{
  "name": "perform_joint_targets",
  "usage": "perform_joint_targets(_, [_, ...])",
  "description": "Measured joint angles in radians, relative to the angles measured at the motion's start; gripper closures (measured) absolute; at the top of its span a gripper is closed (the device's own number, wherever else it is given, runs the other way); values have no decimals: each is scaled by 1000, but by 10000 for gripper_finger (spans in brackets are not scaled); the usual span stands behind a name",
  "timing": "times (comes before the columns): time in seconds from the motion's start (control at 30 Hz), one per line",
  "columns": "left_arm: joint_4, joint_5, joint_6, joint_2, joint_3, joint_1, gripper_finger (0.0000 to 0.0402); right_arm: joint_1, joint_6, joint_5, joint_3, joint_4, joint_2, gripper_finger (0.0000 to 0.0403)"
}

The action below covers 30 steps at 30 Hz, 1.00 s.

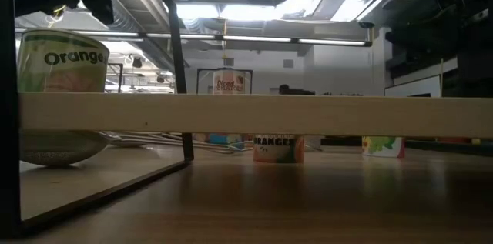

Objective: Pick and place cans onto a shelf
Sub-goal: Put the canned oranges on the shelf

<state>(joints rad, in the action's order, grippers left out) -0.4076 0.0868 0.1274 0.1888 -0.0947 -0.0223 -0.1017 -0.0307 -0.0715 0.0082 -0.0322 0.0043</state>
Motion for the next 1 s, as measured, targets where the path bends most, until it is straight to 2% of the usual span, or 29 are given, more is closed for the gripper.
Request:
perform_joint_targets(0.27, [108, -24, 23, 306, -232, 27, 252, 0, 0, 0, 0, 0, 0, 305])
perform_joint_targets(0.47, [519, -89, 113, 493, -487, 66, 252, 0, 0, 0, 0, 0, 0, 305])
perform_joint_targets(0.73, [1082, -99, 418, 699, -780, 141, 253, 0, 0, 0, 0, 0, 0, 305])
perform_joint_targets(0.87, [1258, -82, 583, 778, -854, 191, 253, 0, 0, 0, 0, 0, 0, 305])
perform_joint_targets(1.0, [1333, -29, 710, 842, -872, 236, 253, 0, 0, 0, 0, 0, 0, 305])
